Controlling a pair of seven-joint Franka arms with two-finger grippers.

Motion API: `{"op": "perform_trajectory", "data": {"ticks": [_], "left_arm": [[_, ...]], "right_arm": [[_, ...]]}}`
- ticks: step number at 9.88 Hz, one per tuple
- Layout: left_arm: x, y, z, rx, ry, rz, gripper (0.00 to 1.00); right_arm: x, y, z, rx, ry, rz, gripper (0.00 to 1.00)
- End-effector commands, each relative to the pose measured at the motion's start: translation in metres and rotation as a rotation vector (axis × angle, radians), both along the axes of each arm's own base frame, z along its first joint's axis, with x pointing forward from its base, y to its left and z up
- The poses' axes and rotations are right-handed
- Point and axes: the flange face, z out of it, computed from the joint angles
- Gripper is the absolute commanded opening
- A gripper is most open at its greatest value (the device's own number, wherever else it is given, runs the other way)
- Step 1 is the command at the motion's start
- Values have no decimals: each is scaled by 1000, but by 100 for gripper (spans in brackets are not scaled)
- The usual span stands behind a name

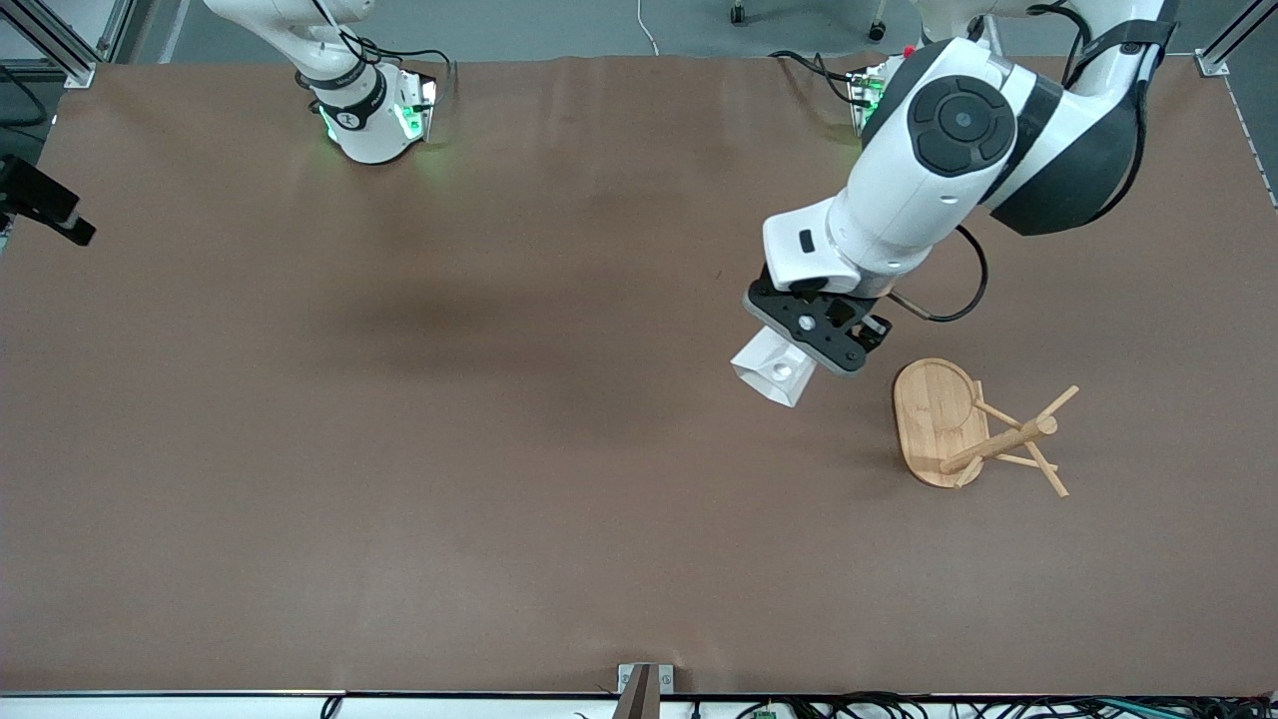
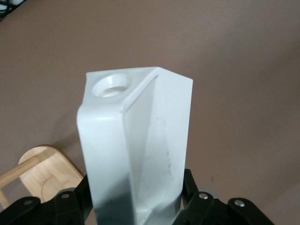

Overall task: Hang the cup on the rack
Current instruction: 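Carry the cup with the left gripper over the wooden rack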

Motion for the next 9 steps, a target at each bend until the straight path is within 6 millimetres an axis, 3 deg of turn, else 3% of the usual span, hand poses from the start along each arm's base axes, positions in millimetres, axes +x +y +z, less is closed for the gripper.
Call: {"op": "perform_trajectory", "data": {"ticks": [1, 3, 5, 8, 9], "left_arm": [[6, 48, -23, 11, 75, 112, 1], [-8, 85, -50, -46, 102, 216, 1], [-27, 104, -82, -59, 81, 265, 1], [-21, 152, -117, -58, 102, 365, 0], [-19, 158, -125, -57, 104, 376, 0]], "right_arm": [[6, -1, -1, -19, 15, -5, 100], [7, -2, 3, -13, 9, 3, 100], [6, -8, 3, -83, 17, 119, 100], [5, -6, 4, -82, 15, 113, 100], [5, -7, 4, -82, 17, 112, 100]]}}
